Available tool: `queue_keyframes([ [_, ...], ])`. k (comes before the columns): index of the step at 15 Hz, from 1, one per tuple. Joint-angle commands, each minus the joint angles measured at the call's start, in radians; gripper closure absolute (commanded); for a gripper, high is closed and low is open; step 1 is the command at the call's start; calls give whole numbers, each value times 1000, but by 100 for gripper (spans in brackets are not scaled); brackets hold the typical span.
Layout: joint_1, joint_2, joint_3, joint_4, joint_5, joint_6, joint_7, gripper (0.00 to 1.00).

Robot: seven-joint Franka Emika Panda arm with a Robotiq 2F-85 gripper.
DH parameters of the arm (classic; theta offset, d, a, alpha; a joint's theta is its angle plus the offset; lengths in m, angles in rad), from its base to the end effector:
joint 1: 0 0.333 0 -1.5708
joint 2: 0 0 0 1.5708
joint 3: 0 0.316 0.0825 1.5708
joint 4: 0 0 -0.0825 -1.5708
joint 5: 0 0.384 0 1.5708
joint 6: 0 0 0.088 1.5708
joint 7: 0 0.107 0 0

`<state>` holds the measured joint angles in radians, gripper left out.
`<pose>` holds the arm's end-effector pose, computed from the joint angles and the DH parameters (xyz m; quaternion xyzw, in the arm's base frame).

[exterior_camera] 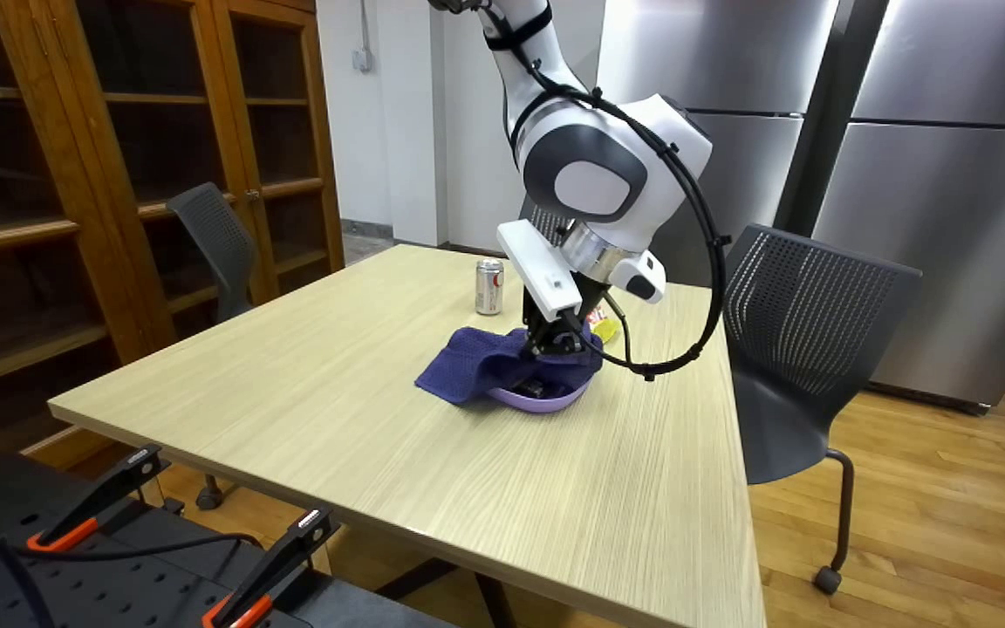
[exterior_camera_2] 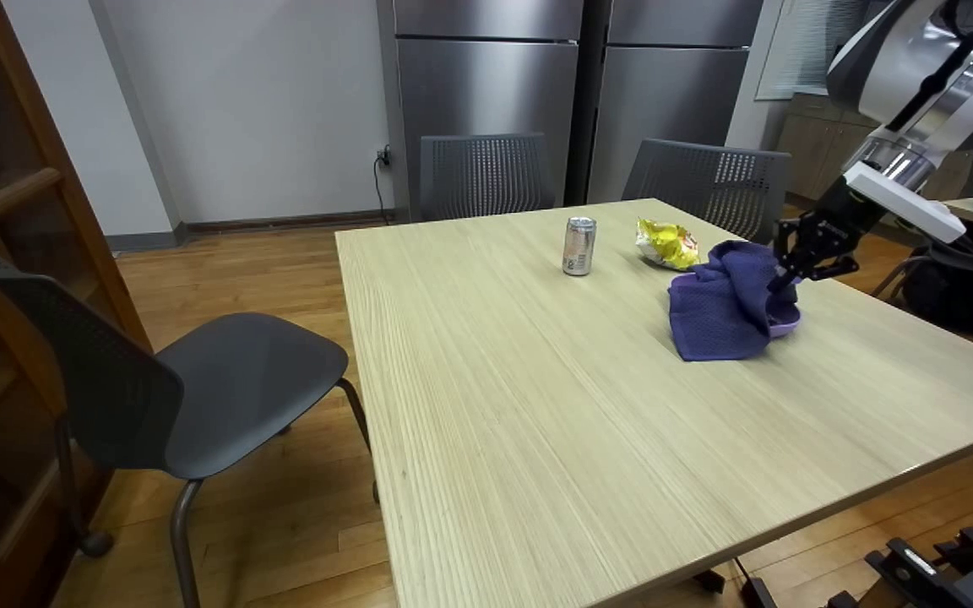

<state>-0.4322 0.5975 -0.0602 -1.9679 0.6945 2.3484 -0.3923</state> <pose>0.5244 -0.2709 0.1495 -0.9255 0.3070 0.0034 0.2218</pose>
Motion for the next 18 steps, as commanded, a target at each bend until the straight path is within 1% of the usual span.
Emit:
queue_keyframes([
  [1,-11,-51,10,-41,26,15,-38,100],
  [8,-3,-145,-12,-103,14,29,-60,100],
  [18,-1,-288,-93,-236,4,93,-53,100],
])
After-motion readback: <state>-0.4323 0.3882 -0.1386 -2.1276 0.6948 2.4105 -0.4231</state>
